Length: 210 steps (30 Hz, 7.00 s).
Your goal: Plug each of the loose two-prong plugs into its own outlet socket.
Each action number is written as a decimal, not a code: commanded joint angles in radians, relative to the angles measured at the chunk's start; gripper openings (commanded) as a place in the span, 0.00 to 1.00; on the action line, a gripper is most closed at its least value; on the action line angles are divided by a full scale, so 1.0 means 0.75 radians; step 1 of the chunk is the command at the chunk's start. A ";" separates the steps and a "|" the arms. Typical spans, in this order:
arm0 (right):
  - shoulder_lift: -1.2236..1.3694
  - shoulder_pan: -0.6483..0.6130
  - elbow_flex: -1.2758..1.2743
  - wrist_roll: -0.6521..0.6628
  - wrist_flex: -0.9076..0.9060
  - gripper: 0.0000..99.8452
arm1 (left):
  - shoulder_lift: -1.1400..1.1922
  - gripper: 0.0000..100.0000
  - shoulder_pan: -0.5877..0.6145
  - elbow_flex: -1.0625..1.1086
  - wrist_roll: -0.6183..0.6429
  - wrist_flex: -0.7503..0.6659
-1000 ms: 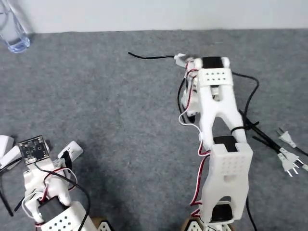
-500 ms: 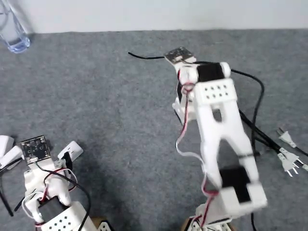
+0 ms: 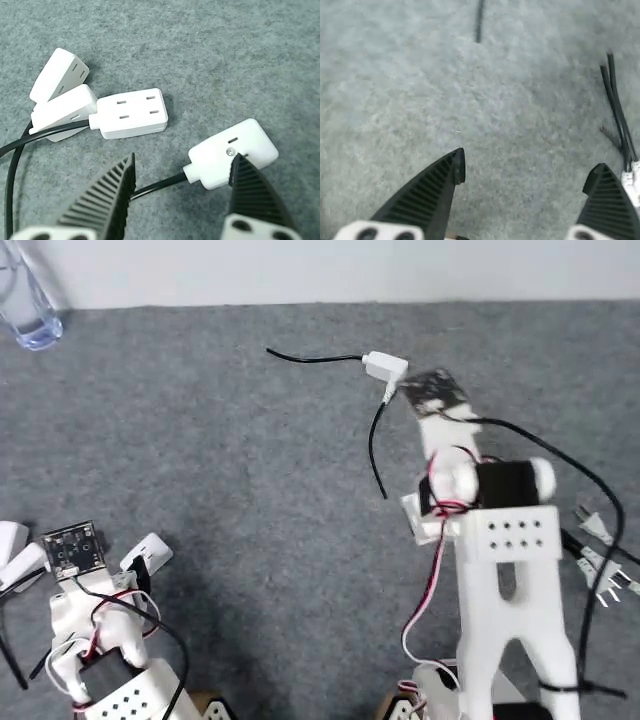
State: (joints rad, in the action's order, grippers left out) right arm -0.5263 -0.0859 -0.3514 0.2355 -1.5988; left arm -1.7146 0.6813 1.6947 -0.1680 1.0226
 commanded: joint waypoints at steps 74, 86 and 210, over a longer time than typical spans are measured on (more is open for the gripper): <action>-0.175 -0.204 -1.000 -0.170 1.071 0.37 | 0.072 0.53 -0.186 -0.668 -1.056 0.211; -0.175 -0.283 -1.049 -0.076 1.116 0.37 | 0.912 0.53 -0.221 -1.210 -1.064 0.198; -0.206 0.386 -1.084 0.016 1.435 0.36 | 2.162 0.01 -1.592 -1.382 -1.027 -0.119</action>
State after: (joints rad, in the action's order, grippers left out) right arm -0.6644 0.2240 -1.1738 0.2325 -0.5432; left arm -0.0974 -0.5217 0.6590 -0.9981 1.0027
